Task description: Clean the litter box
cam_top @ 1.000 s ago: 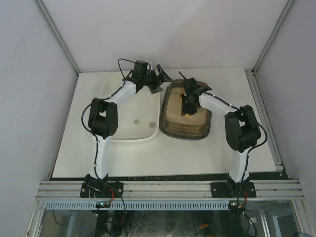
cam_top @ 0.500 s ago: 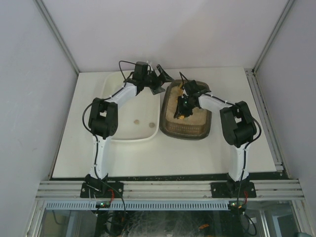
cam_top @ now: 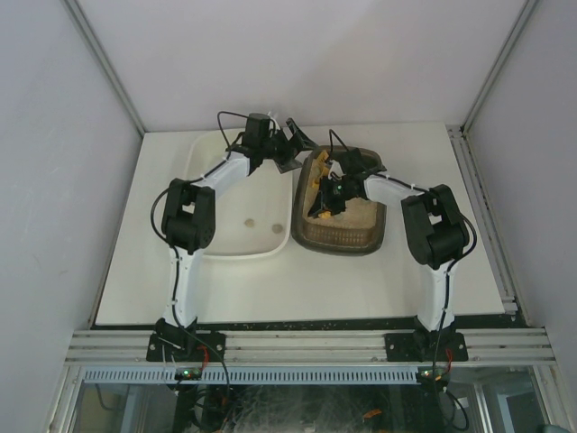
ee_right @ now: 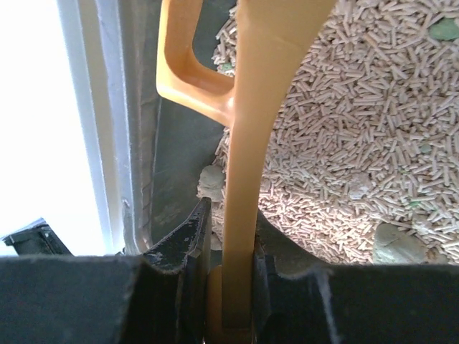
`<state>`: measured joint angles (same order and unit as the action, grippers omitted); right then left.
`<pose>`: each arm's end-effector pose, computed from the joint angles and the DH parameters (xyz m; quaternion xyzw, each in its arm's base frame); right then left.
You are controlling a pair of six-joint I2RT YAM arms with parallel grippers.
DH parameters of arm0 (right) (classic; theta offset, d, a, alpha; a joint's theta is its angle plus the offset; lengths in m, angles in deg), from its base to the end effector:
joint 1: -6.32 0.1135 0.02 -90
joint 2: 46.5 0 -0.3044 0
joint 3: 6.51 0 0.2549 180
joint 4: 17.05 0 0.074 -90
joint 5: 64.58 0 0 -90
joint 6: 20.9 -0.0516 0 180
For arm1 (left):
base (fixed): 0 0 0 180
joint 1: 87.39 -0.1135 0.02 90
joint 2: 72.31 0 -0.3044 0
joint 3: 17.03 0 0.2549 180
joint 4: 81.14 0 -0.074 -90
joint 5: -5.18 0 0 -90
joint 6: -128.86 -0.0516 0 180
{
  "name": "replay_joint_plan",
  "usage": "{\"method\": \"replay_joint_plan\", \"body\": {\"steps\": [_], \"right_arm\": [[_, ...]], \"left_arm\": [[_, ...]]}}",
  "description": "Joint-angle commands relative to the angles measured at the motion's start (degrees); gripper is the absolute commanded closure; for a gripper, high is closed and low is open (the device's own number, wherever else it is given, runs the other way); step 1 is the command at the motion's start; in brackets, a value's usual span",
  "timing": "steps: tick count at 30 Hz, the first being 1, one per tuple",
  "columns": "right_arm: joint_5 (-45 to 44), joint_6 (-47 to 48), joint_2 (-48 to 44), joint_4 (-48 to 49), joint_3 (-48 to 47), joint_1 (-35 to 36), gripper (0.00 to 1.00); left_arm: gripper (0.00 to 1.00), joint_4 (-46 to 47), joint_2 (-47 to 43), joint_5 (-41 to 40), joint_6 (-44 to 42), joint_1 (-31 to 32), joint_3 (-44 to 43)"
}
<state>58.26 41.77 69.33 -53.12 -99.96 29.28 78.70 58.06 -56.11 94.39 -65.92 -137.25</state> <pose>0.4032 0.2012 0.1904 -0.0416 0.9253 0.3571 0.1205 0.5223 -0.2321 0.2403 -0.1281 0.8396 -0.4684 0.2434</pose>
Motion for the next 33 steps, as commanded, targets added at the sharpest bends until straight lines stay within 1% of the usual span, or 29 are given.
{"method": "replay_joint_plan", "body": {"steps": [1, 5, 7, 12, 18, 21, 24, 27, 28, 30, 33], "right_arm": [[9.52, 2.77, -0.87, 4.88, -0.49, 0.72, 1.0], [13.71, 3.16, 1.52, 4.15, -0.52, 0.24, 1.0], [16.77, 2.42, 2.47, 6.46, -0.05, -0.06, 1.0], [22.4, -3.03, 3.57, 16.76, 3.45, -1.84, 1.0], [26.74, -13.92, 2.44, 33.75, 10.98, -5.64, 1.0], [28.14, -17.76, 2.4, 39.12, 13.31, -6.51, 1.0], [26.72, -15.75, 2.09, 36.17, 13.03, -5.95, 1.0], [24.32, -9.34, 1.57, 25.16, 9.77, -4.68, 1.0], [24.07, -8.69, 1.28, 23.29, 9.47, -4.26, 1.0], [24.2, -8.18, 0.7, 22.56, 9.43, -3.91, 1.0], [25.05, -10.06, 0.74, 25.48, 10.0, -3.99, 1.0]], "left_arm": [[0.0, -0.92, -2.51, -0.67, -0.64, -0.01, 2.05], [0.0, -0.92, -2.82, -0.85, -0.89, 0.06, 2.45], [0.0, -0.92, -2.95, -0.78, -0.92, 0.02, 2.68], [0.0, -0.92, -3.22, -0.41, -0.83, 0.02, 2.89], [0.0, -0.88, -3.55, 0.01, -1.04, 0.02, 3.07], [0.0, -0.75, -3.56, 0.2, -1.07, 0.1, 3.16], [0.0, -0.67, -3.54, 0.21, -1.08, 0.1, 3.19], [0.0, -0.7, -3.48, 0.21, -1.19, 0.15, 3.4], [0.0, -0.67, -3.52, 0.21, -1.26, 0.1, 3.42], [0.0, -0.66, -3.44, 0.21, -1.3, 0.07, 3.42], [0.0, -0.49, -3.27, 0.44, -1.21, 0.19, 3.21]]}}
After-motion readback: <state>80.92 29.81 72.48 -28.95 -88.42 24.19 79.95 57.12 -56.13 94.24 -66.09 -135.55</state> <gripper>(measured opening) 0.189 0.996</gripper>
